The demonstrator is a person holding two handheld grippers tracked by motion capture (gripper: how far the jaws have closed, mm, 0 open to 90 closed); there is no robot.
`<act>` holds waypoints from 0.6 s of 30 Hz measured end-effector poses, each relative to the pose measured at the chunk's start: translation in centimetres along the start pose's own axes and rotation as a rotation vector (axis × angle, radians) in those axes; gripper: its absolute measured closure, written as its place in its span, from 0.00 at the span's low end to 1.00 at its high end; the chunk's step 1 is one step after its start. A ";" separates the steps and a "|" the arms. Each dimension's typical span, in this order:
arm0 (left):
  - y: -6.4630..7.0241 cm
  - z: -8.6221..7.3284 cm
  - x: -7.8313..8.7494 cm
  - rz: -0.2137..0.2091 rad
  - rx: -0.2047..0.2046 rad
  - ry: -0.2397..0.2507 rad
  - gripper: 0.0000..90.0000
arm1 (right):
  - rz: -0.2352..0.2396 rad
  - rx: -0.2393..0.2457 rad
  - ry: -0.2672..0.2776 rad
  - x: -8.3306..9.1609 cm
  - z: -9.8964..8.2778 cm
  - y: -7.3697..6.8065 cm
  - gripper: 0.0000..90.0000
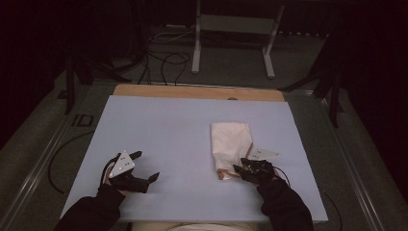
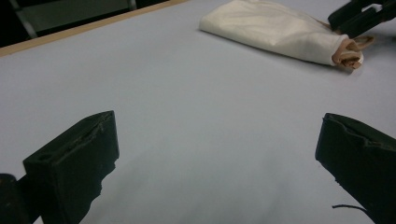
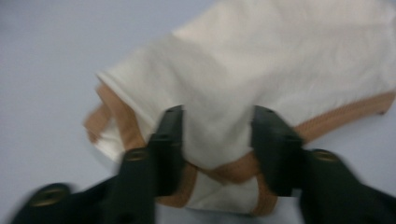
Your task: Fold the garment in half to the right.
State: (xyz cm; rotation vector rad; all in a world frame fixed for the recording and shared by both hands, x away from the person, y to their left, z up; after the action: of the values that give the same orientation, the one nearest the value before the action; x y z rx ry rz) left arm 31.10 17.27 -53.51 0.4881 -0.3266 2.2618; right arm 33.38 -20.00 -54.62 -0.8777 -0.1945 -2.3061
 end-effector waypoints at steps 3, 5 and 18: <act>-0.1 0.0 0.1 0.000 0.001 0.004 0.01 | 0.029 -0.014 0.046 0.6 0.3 0.0 0.29; -0.1 0.0 0.1 0.002 0.002 0.006 0.01 | 0.067 -0.024 0.069 0.9 0.4 -0.1 0.15; 0.0 -0.3 0.1 -0.003 -0.003 -0.006 0.01 | 0.124 0.005 0.192 2.7 -0.1 0.5 0.10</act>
State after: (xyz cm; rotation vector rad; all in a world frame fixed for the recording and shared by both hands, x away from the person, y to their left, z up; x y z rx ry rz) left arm 30.96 17.51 -53.72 0.4935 -0.3322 2.2566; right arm 32.10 -21.82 -53.04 -0.6424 -0.0607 -2.2559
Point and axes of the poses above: each handheld gripper's, and its own axes: x roughly backward along the jaws, z roughly out of its top, y roughly to its right, the point moved 6 cm from there along -x, roughly forward along the jaws, and after that the axes turned 4 degrees about -x, right-handed, at the moved point
